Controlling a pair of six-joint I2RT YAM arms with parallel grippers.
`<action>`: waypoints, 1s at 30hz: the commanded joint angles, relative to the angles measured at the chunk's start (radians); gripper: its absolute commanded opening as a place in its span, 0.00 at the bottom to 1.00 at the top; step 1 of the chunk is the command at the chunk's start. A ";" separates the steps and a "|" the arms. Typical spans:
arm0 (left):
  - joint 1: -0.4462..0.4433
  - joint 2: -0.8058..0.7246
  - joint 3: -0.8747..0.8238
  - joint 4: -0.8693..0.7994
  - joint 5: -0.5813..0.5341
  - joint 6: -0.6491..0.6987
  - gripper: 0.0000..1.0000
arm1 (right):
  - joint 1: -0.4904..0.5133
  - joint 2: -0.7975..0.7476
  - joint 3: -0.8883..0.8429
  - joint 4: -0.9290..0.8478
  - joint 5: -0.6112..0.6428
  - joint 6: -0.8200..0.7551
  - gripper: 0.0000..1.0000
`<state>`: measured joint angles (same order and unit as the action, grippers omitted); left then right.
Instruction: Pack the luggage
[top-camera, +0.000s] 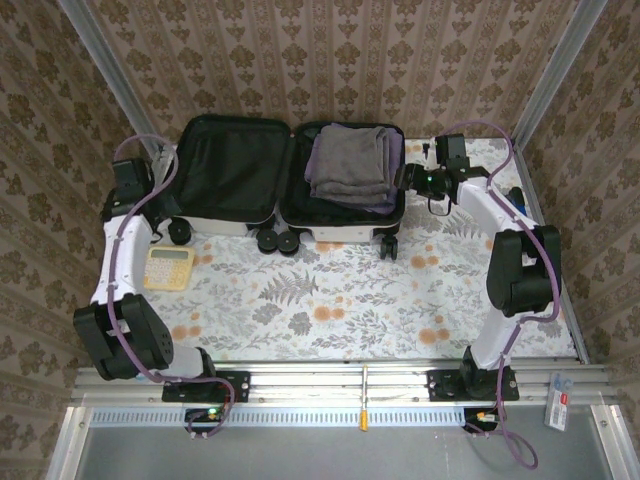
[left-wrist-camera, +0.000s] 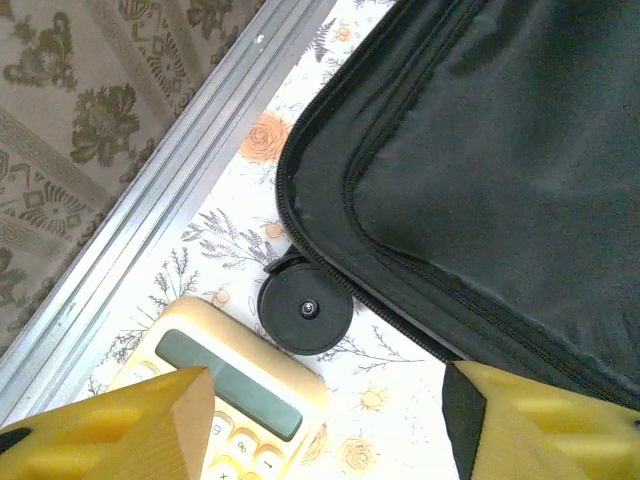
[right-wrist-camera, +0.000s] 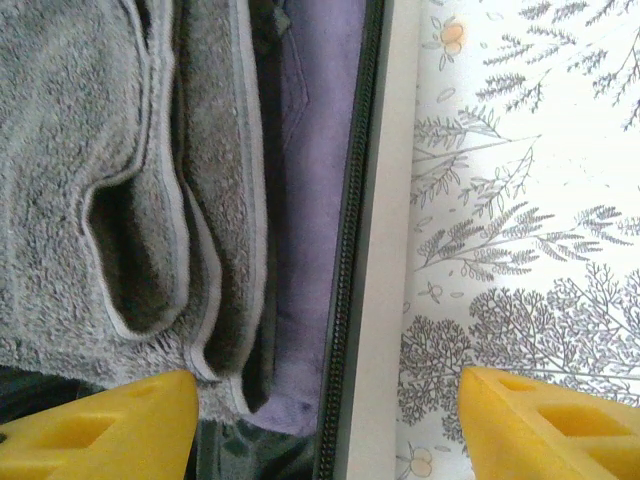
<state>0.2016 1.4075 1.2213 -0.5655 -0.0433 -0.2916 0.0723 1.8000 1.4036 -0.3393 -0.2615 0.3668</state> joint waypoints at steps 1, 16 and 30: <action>0.025 0.018 -0.008 0.045 0.075 -0.002 0.62 | 0.003 -0.023 -0.016 0.050 0.016 0.001 0.70; 0.117 0.223 0.026 0.176 0.211 -0.009 0.58 | 0.011 0.017 -0.072 0.105 -0.007 0.041 0.69; 0.117 0.365 0.081 0.230 0.225 -0.026 0.46 | 0.040 0.063 -0.053 0.085 -0.003 0.031 0.68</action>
<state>0.3157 1.7546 1.2613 -0.3614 0.1631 -0.3080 0.1020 1.8404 1.3388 -0.2424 -0.2665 0.3965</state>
